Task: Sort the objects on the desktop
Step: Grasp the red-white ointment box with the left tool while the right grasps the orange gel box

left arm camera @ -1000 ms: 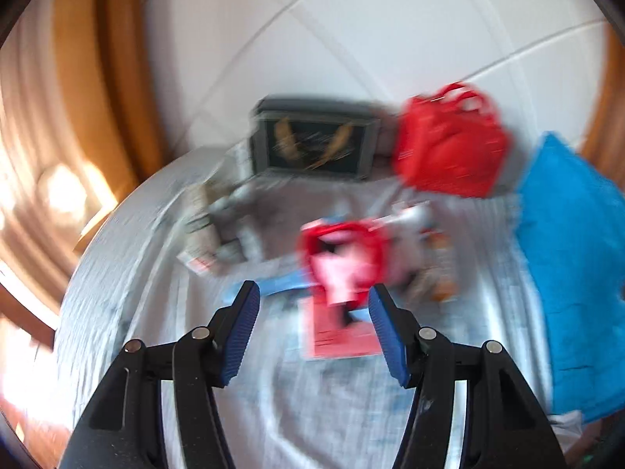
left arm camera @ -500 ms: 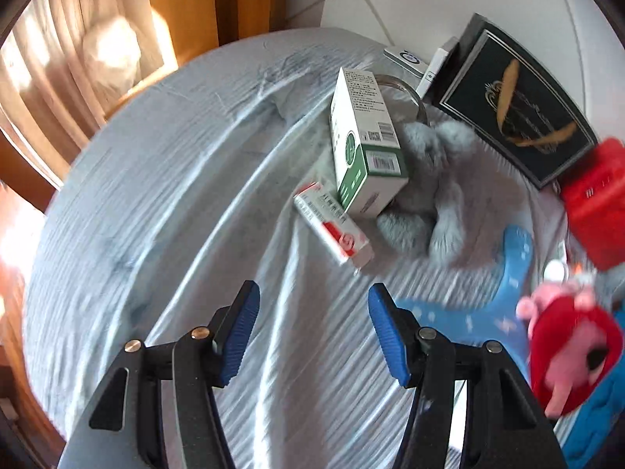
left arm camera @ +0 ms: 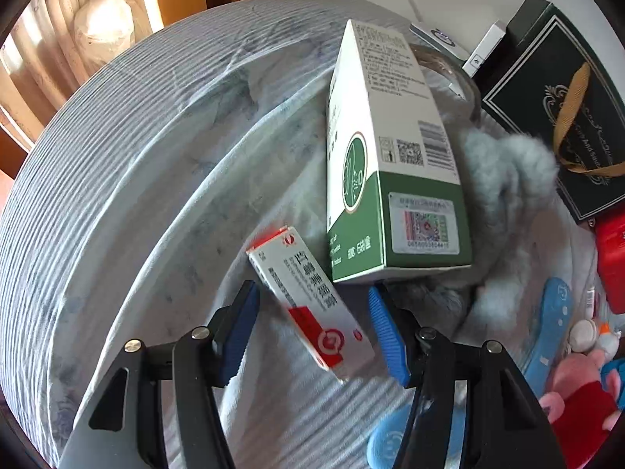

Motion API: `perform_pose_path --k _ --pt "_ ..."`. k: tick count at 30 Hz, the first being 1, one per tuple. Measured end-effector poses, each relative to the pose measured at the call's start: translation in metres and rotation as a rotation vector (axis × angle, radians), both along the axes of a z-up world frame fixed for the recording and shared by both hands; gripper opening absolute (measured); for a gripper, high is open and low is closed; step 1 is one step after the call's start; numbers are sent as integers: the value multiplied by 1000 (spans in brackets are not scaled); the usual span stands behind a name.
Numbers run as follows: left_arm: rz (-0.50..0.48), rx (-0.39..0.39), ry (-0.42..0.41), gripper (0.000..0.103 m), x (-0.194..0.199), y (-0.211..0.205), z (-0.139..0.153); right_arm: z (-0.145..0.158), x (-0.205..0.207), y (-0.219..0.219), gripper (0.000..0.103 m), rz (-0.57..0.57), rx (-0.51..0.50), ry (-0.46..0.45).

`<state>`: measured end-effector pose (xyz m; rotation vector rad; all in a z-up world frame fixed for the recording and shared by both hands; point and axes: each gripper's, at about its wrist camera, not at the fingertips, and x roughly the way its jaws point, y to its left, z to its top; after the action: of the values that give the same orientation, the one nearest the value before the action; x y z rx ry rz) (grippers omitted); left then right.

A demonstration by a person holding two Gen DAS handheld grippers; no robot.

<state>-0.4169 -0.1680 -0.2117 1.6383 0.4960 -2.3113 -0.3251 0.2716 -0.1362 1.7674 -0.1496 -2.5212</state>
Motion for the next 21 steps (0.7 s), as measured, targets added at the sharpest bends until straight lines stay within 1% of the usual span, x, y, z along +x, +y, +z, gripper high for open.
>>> perform_pose_path --k 4,5,6,8,12,14,15,17,18,19,20,21 --pt "-39 -59 -6 57 -3 9 1 -15 -18 -16 103 17 28 -21" --pt "-50 -70 -4 52 -2 12 1 -19 -24 -19 103 23 31 -28" --pt "-61 -92 3 39 0 15 2 -23 -30 -21 103 25 34 -33" --pt "-82 -118 8 33 3 19 4 -28 -42 -26 103 23 26 -40" --pt "-110 -114 9 27 13 21 7 -33 -69 -28 103 0 -32 -58" --pt "-115 -106 5 26 18 21 9 -37 -79 -31 93 -7 -21 -86" --pt "-119 -105 -1 26 22 22 10 -39 -82 -34 86 -3 -18 -95" --pt "-132 -116 -8 26 27 25 12 -46 -88 -41 84 13 -16 -121" --pt "-148 -118 -3 26 31 28 14 -49 -89 -45 81 20 -14 -129" --pt "-160 -122 3 26 35 30 16 -53 -90 -49 74 28 -14 -140" --pt "-172 -132 7 26 40 34 19 -56 -91 -51 69 27 -8 -148" --pt "-185 -141 13 26 45 37 22 -59 -91 -52 55 26 -4 -157"
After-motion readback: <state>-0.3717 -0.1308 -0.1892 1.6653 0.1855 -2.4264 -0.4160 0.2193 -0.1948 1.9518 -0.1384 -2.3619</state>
